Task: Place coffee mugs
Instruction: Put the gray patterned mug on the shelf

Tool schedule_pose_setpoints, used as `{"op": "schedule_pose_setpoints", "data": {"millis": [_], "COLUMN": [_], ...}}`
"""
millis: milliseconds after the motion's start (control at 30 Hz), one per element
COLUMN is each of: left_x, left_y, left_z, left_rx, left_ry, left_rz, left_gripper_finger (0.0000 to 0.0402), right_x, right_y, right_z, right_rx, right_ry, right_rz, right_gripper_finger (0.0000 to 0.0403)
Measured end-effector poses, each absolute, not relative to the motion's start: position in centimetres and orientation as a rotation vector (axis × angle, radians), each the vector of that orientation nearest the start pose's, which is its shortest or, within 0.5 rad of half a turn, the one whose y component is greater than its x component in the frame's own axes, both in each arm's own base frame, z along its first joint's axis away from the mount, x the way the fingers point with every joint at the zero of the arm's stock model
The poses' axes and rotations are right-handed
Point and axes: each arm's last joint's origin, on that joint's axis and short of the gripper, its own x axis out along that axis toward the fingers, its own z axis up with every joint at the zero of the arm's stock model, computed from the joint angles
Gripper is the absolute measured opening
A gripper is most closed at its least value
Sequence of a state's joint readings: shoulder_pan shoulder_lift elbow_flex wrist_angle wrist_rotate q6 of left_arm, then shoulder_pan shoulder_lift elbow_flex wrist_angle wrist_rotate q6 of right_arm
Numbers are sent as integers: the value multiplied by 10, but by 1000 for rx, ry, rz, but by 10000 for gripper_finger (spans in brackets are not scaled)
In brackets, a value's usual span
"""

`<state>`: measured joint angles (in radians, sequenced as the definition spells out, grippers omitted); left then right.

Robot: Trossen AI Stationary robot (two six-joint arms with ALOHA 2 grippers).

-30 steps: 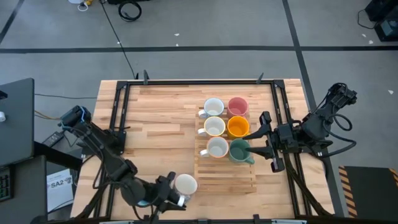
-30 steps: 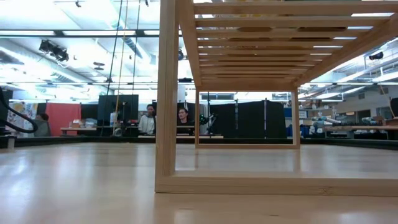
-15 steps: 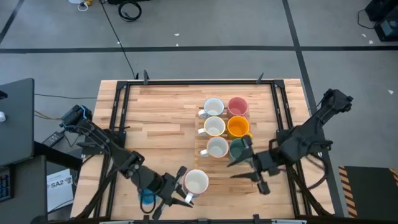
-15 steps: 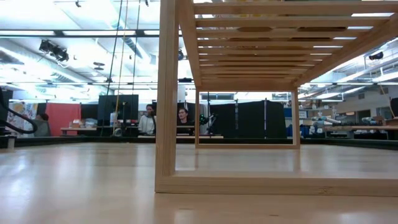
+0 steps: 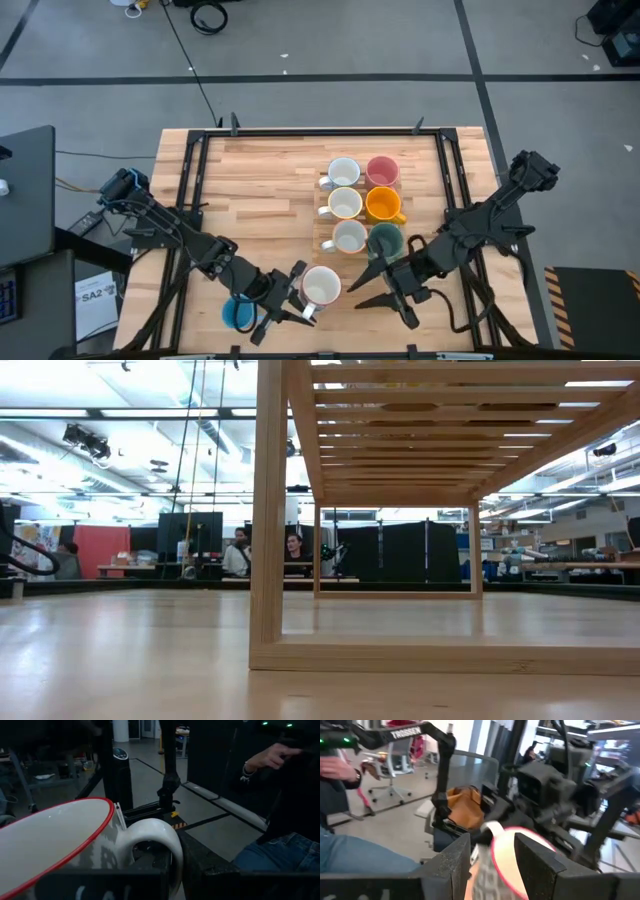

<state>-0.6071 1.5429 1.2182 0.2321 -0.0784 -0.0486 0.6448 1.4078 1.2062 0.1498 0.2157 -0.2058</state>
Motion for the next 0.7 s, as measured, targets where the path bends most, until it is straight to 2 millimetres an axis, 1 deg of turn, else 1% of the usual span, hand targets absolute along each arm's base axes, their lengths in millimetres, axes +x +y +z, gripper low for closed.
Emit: {"op": "schedule_pose_setpoints", "data": {"millis": [100, 267, 367, 533, 700], "left_x": [298, 298, 298, 298, 298], "left_y": [-202, -202, -202, -202, -202], "left_z": [337, 337, 336, 334, 334], "left_rx": [-15, -14, -13, -30, -31], "left_ry": [104, 107, 116, 132, 137], "left_rz": [-520, -520, -519, -518, -517], "left_gripper_finger": [27, 27, 27, 27, 27], "right_x": [276, 300, 311, 322, 326], "right_y": [193, 198, 200, 205, 207], "right_z": [374, 371, 372, 374, 372], "right_rx": [-244, -306, -352, -406, -447], "right_ry": [44, 196, 260, 333, 404], "right_rz": [468, 457, 455, 398, 389], "right_gripper_finger": [159, 159, 159, 159, 159]}}
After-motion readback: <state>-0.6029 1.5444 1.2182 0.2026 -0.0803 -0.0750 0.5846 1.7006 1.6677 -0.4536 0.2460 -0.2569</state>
